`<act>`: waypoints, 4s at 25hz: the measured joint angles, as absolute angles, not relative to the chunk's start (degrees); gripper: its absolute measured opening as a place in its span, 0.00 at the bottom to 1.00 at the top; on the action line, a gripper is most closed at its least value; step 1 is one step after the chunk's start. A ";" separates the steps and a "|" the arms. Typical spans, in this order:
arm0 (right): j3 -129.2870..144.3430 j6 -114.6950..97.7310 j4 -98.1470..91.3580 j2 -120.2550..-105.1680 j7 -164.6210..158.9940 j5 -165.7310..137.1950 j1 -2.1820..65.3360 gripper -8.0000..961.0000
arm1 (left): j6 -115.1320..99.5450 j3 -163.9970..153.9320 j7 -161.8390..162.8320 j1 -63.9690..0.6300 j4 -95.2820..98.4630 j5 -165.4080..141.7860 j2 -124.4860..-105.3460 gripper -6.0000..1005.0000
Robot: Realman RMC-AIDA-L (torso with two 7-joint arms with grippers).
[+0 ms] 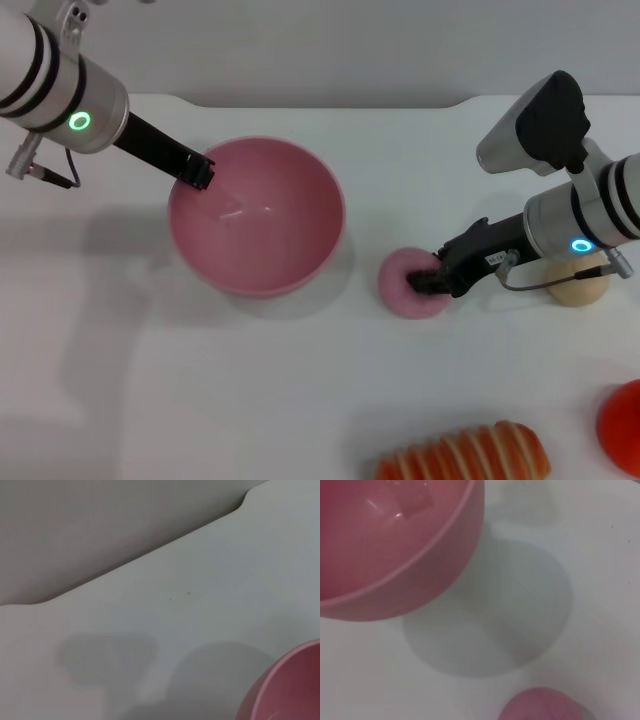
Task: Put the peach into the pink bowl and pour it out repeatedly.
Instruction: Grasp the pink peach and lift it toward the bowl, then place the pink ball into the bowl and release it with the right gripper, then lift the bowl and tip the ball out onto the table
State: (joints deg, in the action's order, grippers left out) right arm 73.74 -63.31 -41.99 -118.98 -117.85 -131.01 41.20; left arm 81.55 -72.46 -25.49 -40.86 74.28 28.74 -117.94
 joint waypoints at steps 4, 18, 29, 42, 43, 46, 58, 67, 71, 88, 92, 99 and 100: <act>73.48 -63.78 -42.79 -118.97 -117.87 -131.00 40.94 0.42 | 81.55 -72.58 -25.48 -40.87 74.26 28.74 -117.94 0.05; 67.56 -59.53 -77.28 -119.22 -127.56 -126.43 25.47 0.16 | 81.49 -72.59 -25.57 -40.79 74.12 28.73 -117.89 0.05; 71.54 -69.47 -84.83 -119.00 -119.73 -105.18 26.71 0.11 | 80.98 -73.22 -25.72 -41.69 74.09 30.74 -118.02 0.05; 80.42 -65.19 -77.49 -119.05 -112.97 -104.29 29.42 0.13 | 80.16 -73.20 -25.75 -42.03 73.48 30.86 -117.95 0.05; 80.44 -65.10 -77.46 -119.08 -112.81 -104.25 29.38 0.16 | 80.07 -73.20 -25.75 -42.07 73.23 30.85 -117.94 0.05; 80.14 -65.02 -77.43 -119.12 -112.77 -104.13 29.19 0.28 | 79.86 -73.20 -25.75 -42.13 72.99 30.86 -117.94 0.05; 77.40 -64.74 -76.72 -118.88 -111.72 -101.60 27.79 0.66 | 79.56 -73.29 -25.75 -42.48 72.49 30.83 -117.95 0.05; 69.42 -64.36 -63.13 -118.83 -85.50 -73.97 20.06 0.67 | 66.87 -80.65 -31.36 -39.70 74.25 37.18 -118.02 0.05; 65.53 -71.86 -49.49 -118.88 -61.62 -50.96 15.57 0.67 | 52.78 -88.15 -34.98 -35.79 75.91 41.28 -118.02 0.05; 51.98 -90.45 -19.28 -118.82 -35.48 -23.39 12.95 0.66 | -9.92 -125.28 -43.65 -19.64 73.48 42.28 -118.06 0.05; 50.80 -90.25 -18.13 -118.75 -34.49 -23.31 13.16 0.66 | -18.98 -130.17 -44.96 -18.30 71.00 42.26 -117.99 0.05; 50.71 -90.11 -16.25 -118.76 -32.66 -23.26 14.39 0.66 | -33.43 -137.86 -45.45 -18.90 64.59 42.19 -118.24 0.05; 50.69 -90.10 -16.11 -118.74 -32.60 -23.25 14.69 0.66 | -35.20 -138.51 -45.47 -18.90 64.05 42.18 -118.27 0.05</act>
State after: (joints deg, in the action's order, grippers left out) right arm 50.69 -90.10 -16.11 -118.74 -32.60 -23.25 14.69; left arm -35.20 -138.51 -45.47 -18.90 64.05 42.18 -118.27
